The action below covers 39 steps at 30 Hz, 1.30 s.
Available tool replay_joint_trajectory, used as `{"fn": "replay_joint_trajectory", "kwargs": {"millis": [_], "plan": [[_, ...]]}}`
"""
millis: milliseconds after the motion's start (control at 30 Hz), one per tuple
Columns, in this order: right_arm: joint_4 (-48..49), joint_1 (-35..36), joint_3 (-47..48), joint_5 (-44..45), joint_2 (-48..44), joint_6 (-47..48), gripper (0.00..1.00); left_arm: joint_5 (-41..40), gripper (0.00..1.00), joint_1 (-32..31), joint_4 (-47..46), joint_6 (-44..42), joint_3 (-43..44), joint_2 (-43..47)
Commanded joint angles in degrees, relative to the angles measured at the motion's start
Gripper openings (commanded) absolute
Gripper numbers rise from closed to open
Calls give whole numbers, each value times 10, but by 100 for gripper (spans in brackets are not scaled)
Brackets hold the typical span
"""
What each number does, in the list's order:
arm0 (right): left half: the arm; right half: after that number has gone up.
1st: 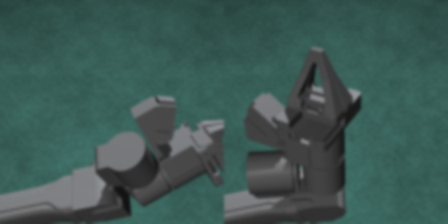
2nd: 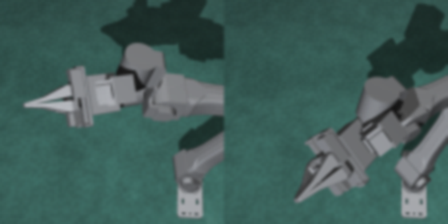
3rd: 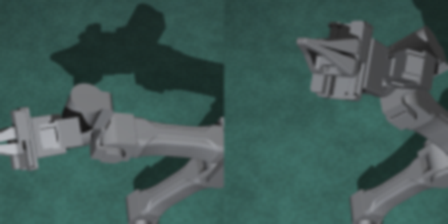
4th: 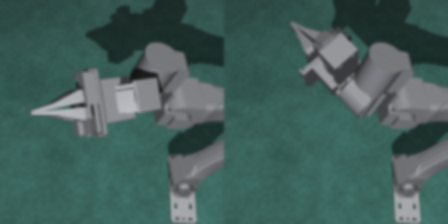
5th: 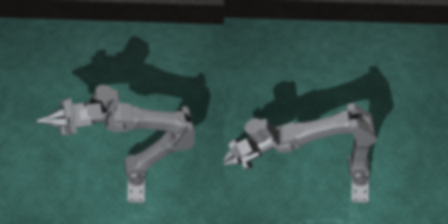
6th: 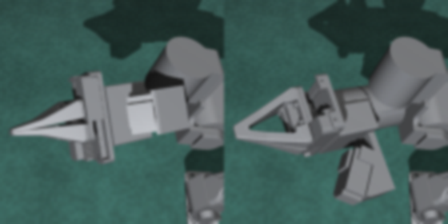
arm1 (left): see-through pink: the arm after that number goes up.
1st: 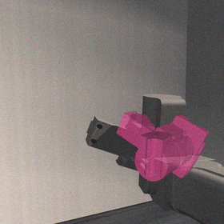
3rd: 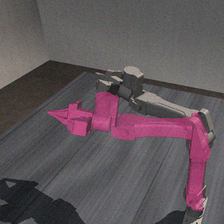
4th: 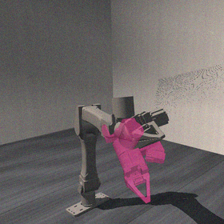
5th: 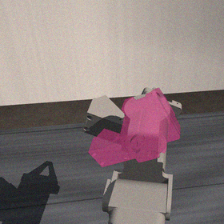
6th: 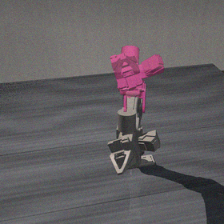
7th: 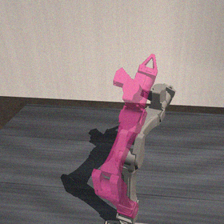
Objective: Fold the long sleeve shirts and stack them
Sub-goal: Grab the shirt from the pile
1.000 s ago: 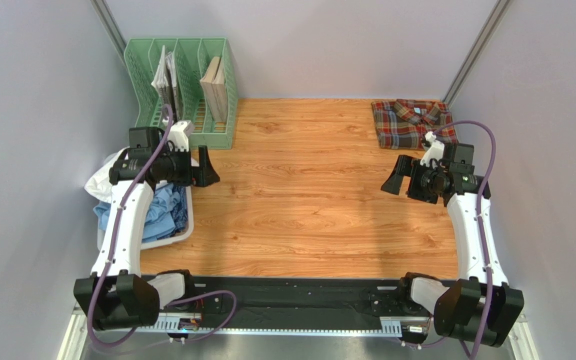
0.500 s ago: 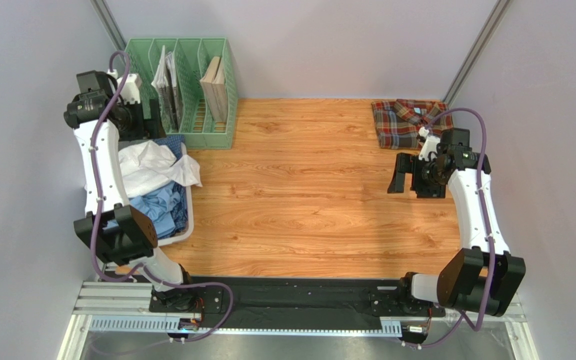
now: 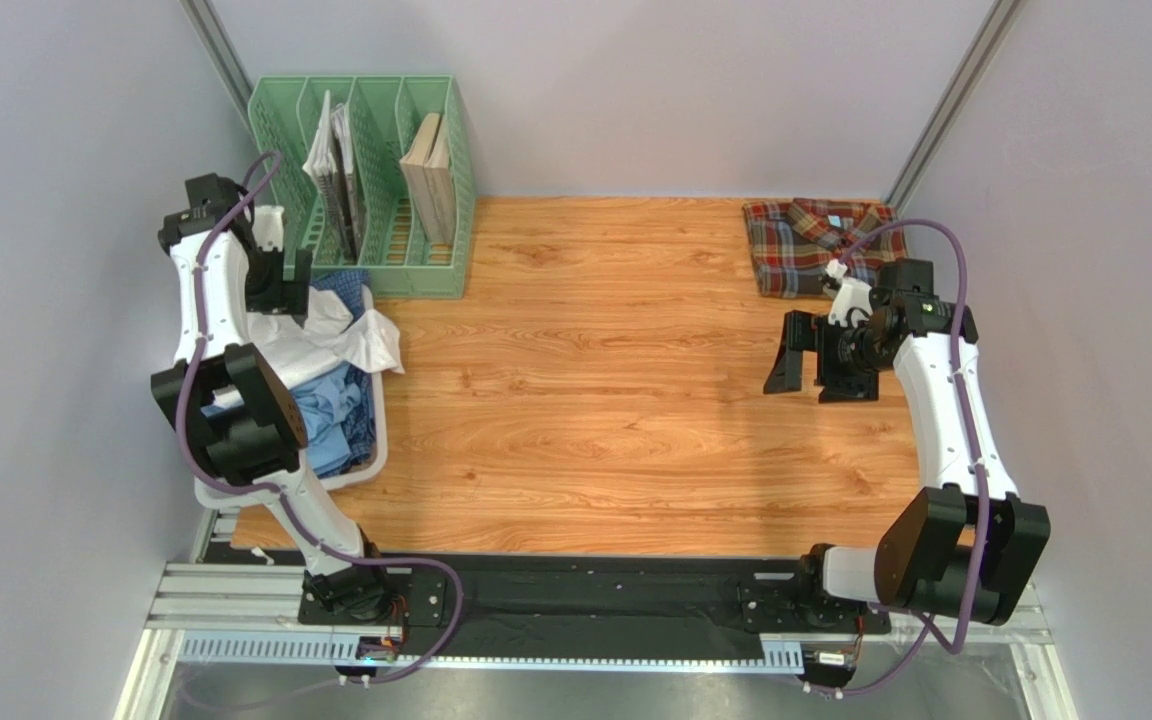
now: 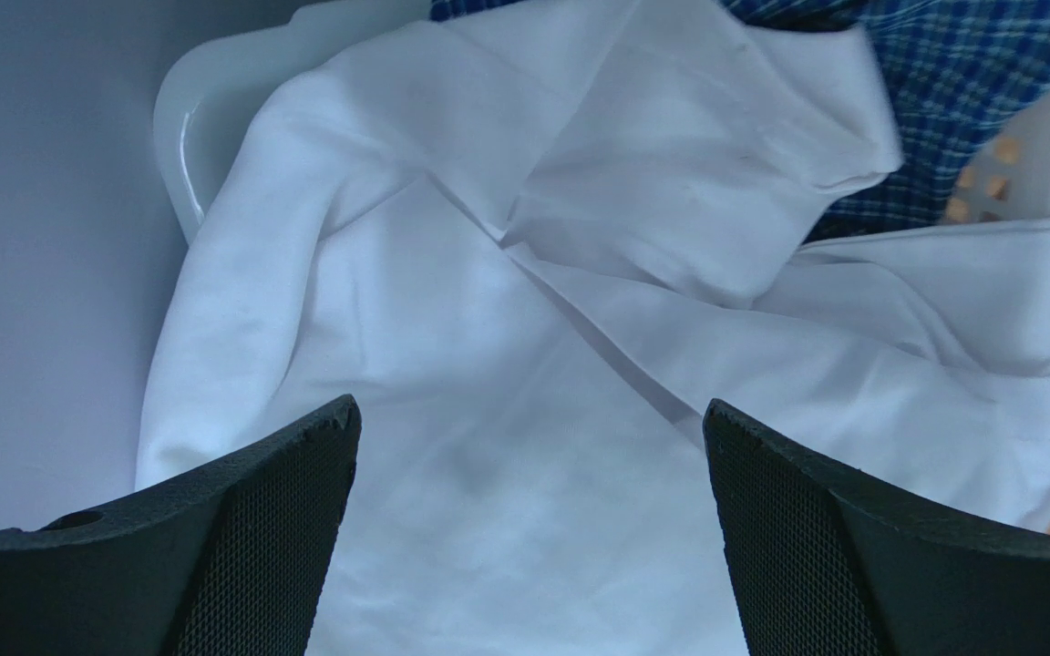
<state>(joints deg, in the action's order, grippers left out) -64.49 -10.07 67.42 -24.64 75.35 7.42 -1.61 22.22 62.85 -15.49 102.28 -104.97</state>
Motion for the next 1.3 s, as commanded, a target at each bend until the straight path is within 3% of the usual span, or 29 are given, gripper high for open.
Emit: {"fn": "replay_joint_trajectory", "kwargs": {"millis": [0, 167, 233, 333, 367, 433, 467, 833, 1067, 1233, 1267], "plan": [[1, 2, 1, -17, 1, 11, 100, -49, 99, 21, -10, -27, -30, -10], [1, 3, 3, -20, 3, 10, 100, -45, 99, 34, -6, -33, -50, -23], [1, 2, 3, -20, 2, 11, 100, -40, 93, 37, 5, -35, -47, -30], [2, 3, 1, -18, 2, 12, 100, -17, 63, 42, 20, -32, -30, -25], [3, 3, 0, -18, 1, 12, 100, -3, 43, 42, 24, -31, -24, -20], [3, 3, -2, -18, 2, 10, 100, 12, 25, 42, 37, -27, 2, -3], [3, 2, -2, -18, 2, 10, 100, 33, 1, 42, 42, -22, 12, 3], [8, 2, -2, -26, 7, 7, 100, 148, 0, 8, 103, -5, 248, 93], [6, 2, 5, -30, 10, 3, 100, 106, 0, -155, 77, -5, 415, 115], [10, 2, 2, -30, 6, 1, 100, 90, 0, -290, -40, 6, 431, 145], [10, 2, 1, -30, 6, 1, 100, 83, 0, -343, -54, 5, 446, 145]]}}
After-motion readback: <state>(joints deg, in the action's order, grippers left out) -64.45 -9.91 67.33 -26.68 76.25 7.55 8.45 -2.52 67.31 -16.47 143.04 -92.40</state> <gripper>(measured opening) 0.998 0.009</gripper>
